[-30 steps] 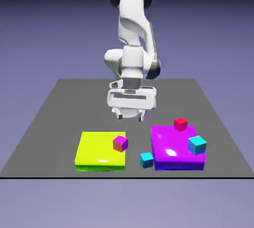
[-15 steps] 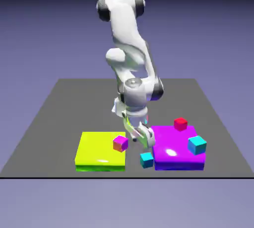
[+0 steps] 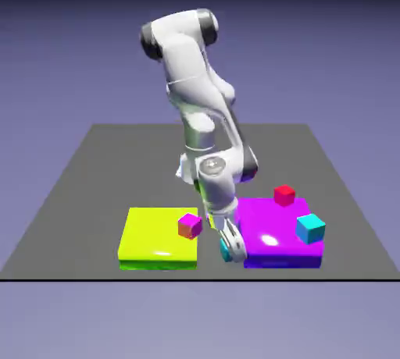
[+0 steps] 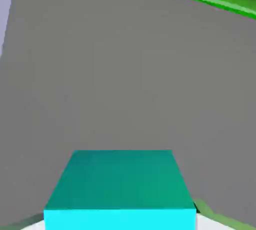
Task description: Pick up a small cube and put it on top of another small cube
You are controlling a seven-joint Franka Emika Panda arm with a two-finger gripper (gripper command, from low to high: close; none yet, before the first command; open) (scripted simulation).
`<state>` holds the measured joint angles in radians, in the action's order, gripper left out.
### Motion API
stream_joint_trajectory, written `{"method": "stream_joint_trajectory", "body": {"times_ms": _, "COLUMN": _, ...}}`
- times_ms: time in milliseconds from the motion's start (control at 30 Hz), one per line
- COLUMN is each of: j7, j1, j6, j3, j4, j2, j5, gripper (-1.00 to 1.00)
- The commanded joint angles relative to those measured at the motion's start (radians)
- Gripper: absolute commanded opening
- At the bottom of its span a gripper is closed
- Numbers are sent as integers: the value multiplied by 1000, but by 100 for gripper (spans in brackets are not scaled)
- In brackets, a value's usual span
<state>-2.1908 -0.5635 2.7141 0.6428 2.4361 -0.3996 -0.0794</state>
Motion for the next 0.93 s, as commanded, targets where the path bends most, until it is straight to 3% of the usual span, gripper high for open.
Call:
{"method": "stream_joint_trajectory", "body": {"times_ms": 0, "j7": 16, "j1": -34, "j6": -31, "j3": 36, "j4": 7, "j2": 36, "j5": 24, "gripper": -100}}
{"method": "stream_joint_trajectory", "body": {"times_ms": 100, "j7": 107, "j1": -51, "j6": -33, "j3": -19, "j4": -40, "j2": 56, "j5": 38, "gripper": -100}}
{"method": "stream_joint_trajectory", "body": {"times_ms": 533, "j7": 589, "j1": 60, "j6": -431, "j3": -275, "j4": 38, "j2": 465, "j5": 340, "gripper": -100}}
{"method": "stream_joint_trajectory", "body": {"times_ms": 600, "j7": 589, "j1": 60, "j6": -431, "j3": -275, "j4": 38, "j2": 465, "j5": 340, "gripper": -100}}
{"method": "stream_joint_trajectory", "body": {"times_ms": 767, "j7": 573, "j1": 84, "j6": -228, "j3": -272, "j4": 89, "j2": 312, "j5": 318, "gripper": -100}}
{"method": "stream_joint_trajectory", "body": {"times_ms": 800, "j7": 573, "j1": 84, "j6": -228, "j3": -272, "j4": 89, "j2": 312, "j5": 318, "gripper": 100}}
{"method": "stream_joint_trajectory", "body": {"times_ms": 900, "j7": 580, "j1": 74, "j6": -315, "j3": -274, "j4": 68, "j2": 378, "j5": 328, "gripper": 100}}
